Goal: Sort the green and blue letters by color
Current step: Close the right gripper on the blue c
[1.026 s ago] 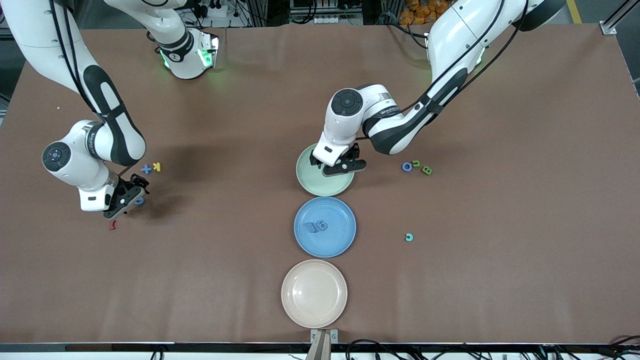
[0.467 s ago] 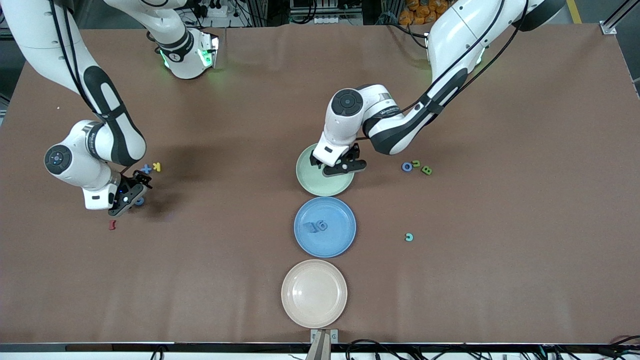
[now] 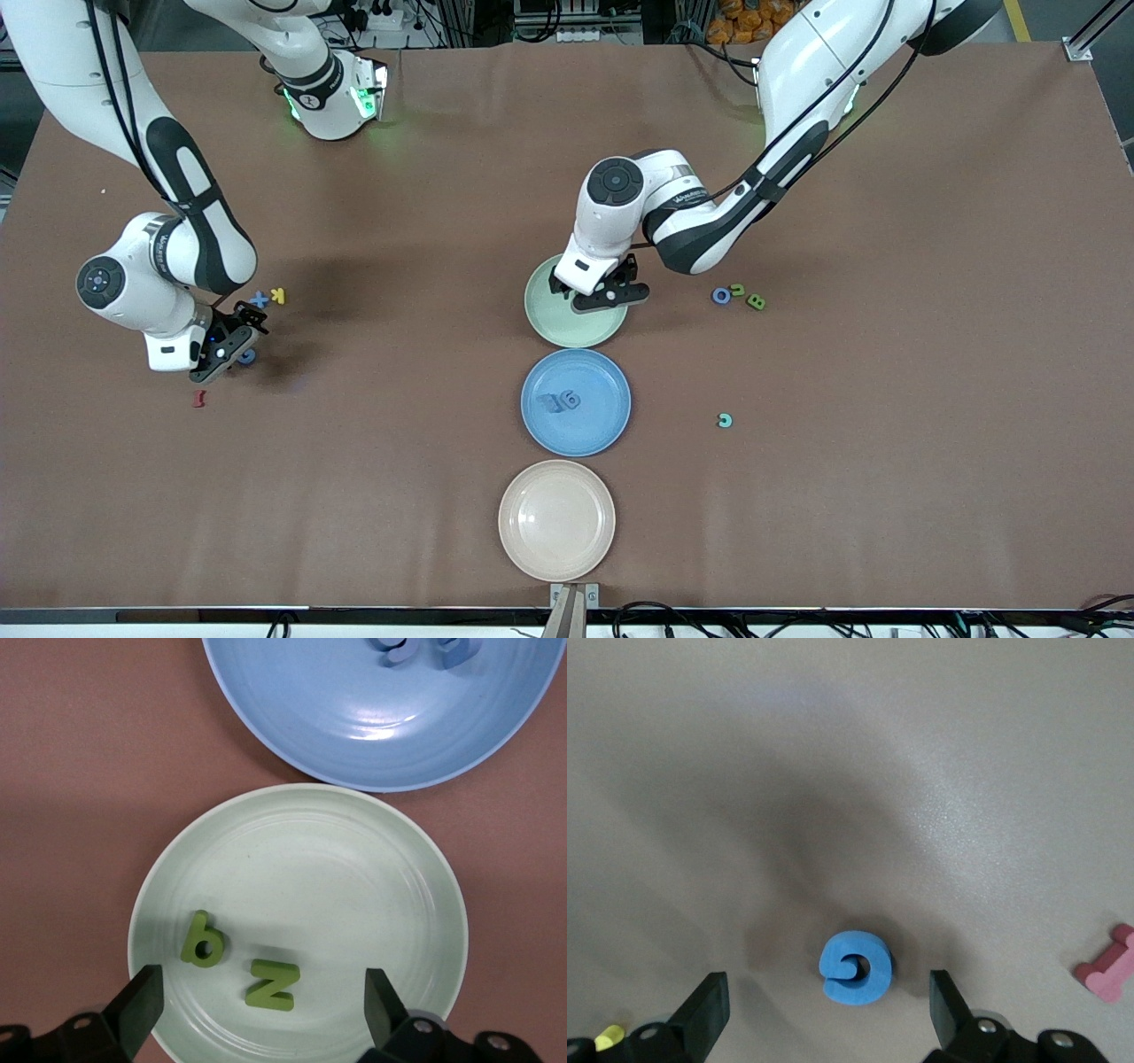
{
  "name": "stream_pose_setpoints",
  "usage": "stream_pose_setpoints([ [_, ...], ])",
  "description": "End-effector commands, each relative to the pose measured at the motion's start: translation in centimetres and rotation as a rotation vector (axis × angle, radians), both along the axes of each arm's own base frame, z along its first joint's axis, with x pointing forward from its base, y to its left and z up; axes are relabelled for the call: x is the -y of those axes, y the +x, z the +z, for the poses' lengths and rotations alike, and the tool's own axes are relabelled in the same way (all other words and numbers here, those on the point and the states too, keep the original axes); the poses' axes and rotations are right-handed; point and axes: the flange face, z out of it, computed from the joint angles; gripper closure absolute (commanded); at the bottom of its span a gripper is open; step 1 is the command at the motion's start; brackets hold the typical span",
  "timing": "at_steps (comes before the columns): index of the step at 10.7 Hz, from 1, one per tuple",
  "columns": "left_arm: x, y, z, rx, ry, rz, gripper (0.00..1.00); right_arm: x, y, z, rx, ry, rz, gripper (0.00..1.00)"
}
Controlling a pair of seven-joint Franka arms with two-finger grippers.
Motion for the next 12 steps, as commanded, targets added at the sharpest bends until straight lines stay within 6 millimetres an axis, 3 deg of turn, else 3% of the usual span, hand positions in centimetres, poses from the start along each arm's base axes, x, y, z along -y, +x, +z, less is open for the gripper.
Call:
stream_pose_setpoints([
  [1, 0.0, 0.4, 0.1, 0.003, -0.002, 0.012, 0.0, 0.7, -0.1, -0.1, 0.002, 0.01, -0.01, 0.45],
  [3, 0.0, 0.5, 0.1, 0.003, -0.002, 0.012, 0.0, 0.7, 0.2, 0.1, 0.012, 0.007, -0.008, 0.91],
  [4, 0.0, 0.5, 0.1, 0.003, -0.002, 0.012, 0.0, 0.7, 0.3, 0.2, 0.015, 0.007, 0.002, 1.0],
  [9, -0.1, 0.6, 0.0, 0.005, 0.0, 0.012, 0.0, 0.5, 0.9, 0.7, 0.022, 0.006, 0.008, 1.0],
  [12, -0.1, 0.7, 0.0, 0.006, -0.001, 0.013, 0.0, -0.1, 3.1, 3.1, 0.081, 0.0, 0.031, 1.0],
])
